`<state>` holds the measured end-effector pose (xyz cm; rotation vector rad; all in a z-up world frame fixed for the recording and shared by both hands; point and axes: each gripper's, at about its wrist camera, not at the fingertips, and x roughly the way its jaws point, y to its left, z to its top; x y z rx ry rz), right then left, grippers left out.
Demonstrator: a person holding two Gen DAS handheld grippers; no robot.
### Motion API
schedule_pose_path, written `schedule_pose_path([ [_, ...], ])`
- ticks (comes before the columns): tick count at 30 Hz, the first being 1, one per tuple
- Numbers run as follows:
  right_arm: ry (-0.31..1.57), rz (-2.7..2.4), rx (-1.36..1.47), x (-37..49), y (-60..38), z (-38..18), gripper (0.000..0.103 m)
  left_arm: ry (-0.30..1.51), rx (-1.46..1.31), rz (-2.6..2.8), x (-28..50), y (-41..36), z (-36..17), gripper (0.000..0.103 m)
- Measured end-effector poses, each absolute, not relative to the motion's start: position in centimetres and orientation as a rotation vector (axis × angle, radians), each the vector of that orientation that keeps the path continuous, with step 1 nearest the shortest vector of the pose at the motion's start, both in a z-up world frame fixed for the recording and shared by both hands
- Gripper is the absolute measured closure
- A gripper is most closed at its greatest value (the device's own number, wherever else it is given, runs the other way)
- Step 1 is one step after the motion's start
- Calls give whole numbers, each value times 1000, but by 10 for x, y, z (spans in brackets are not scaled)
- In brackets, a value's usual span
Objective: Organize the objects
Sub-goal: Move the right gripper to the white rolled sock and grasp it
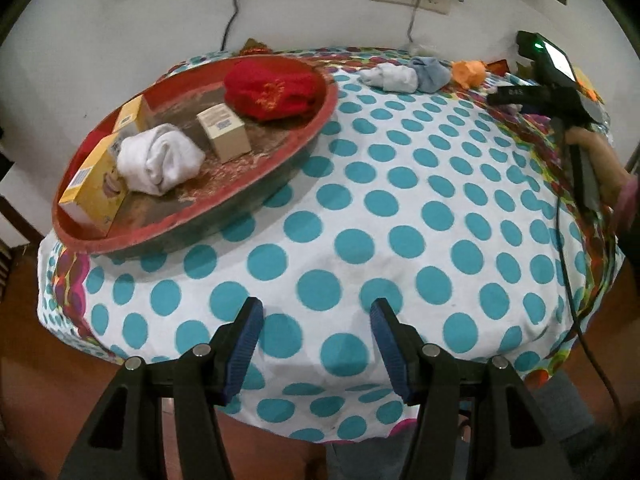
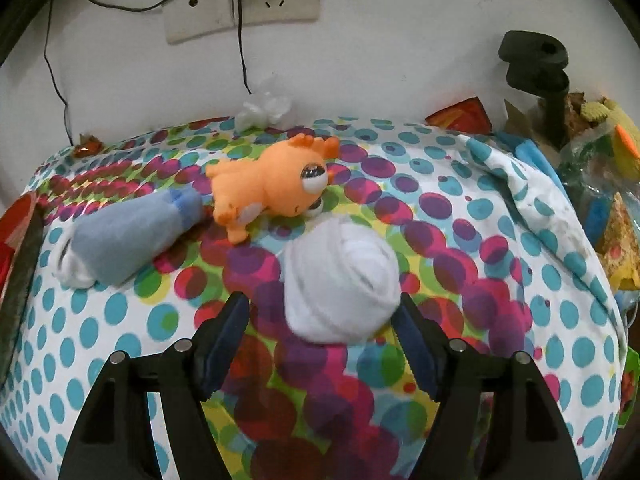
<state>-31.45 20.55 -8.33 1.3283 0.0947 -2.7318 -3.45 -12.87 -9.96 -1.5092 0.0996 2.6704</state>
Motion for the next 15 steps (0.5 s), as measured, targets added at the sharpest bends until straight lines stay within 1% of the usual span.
schedule_pose_path([
  [4,72,-2729,1332,-323,208,-84,32,122,-1505,2652,-43,-118,-97,45],
  [6,67,-2723,1329,-324,209,-84,34,128,-1496,2635,-50,-112,-95,45],
  [9,76,-2718,1330,-326,211,-85,44,140,-1478,2619,-63,-101,-91,45],
  [10,66,-2718,1323,-325,213,-84,52,142,-1479,2611,-67,-98,-90,45],
  [13,55,-2709,1312,-324,218,-83,56,127,-1470,2585,-84,-86,-87,45],
  [15,51,-2702,1308,-321,220,-83,56,121,-1466,2574,-93,-79,-85,45],
])
